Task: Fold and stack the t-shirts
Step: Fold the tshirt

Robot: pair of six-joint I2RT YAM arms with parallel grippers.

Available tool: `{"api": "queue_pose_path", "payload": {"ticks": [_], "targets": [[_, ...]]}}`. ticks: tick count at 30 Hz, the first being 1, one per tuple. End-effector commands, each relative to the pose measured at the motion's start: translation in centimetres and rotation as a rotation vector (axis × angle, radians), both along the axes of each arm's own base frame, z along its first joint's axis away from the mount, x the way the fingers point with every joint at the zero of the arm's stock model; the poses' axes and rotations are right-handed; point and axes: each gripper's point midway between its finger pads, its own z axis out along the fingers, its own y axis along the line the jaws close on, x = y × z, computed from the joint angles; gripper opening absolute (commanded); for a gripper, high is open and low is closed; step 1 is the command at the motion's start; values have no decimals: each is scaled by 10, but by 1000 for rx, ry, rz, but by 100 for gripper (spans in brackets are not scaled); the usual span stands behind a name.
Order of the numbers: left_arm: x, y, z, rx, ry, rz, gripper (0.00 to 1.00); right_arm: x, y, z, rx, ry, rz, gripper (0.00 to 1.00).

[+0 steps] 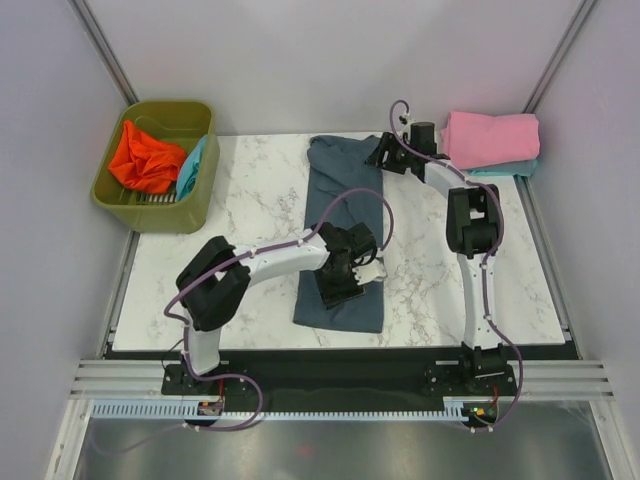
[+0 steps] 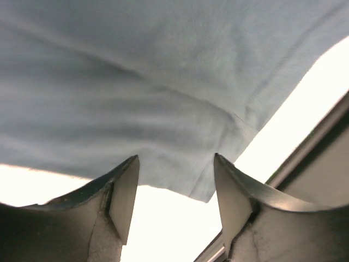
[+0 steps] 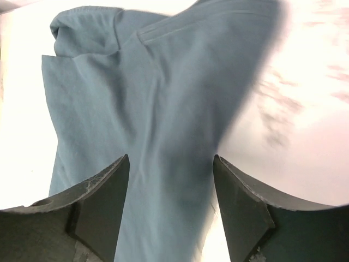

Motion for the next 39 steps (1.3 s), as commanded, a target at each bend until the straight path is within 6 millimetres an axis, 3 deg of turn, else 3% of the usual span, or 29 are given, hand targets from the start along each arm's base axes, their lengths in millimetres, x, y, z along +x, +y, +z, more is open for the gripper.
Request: {"api": "queue_pose_path", "payload": {"ticks": [1,3,4,6,7,8,9,10,12,13,14,15,16,20,21,22,24,25,28,35,39], "targets": [[19,-25,86,-210,-115,0,66,5,-44,127,-13,-224,-50,71],[27,-35,120,-312,-106,34,73,-5,-61,142,-37,-230,-70,72],[33,-37,135,-352,-122,47,74,-16,-67,163,-42,-247,-80,72],[45,-44,165,-428,-166,99,75,-36,-72,169,-30,-201,-87,72],[51,-43,174,-453,-184,133,77,-53,-69,196,-6,-225,-80,72],[62,-35,185,-483,-206,195,80,-73,-66,176,15,-145,-63,72],[67,-33,188,-512,-194,278,80,-96,-57,193,72,-128,-35,72],[80,-20,187,-520,-189,353,80,-121,-53,163,104,-19,-27,72],[81,-4,171,-522,-115,495,80,-158,-44,148,186,97,-16,71],[94,12,165,-532,-92,610,80,-180,-38,155,224,116,20,71],[89,14,164,-570,-16,653,79,-208,-37,122,239,228,5,71],[81,23,147,-557,67,733,78,-224,-36,113,267,284,-7,71],[85,33,143,-573,95,791,77,-255,-33,96,293,361,-4,71],[55,69,98,-478,200,903,75,-322,-27,61,319,535,-10,71],[34,64,86,-483,353,1030,72,-332,-28,57,314,549,-4,71],[35,58,89,-562,394,1030,71,-352,-29,42,304,600,-3,71],[18,61,68,-547,481,1104,71,-371,-28,29,306,650,0,70],[15,64,65,-553,497,1126,71,-387,-29,16,308,700,-10,70],[1,68,47,-550,575,1195,68,-411,-22,5,328,750,9,69],[-4,73,19,-547,568,1262,68,-454,0,-8,246,816,90,70],[-3,73,9,-544,567,1288,68,-467,12,-21,235,875,125,69]]}}
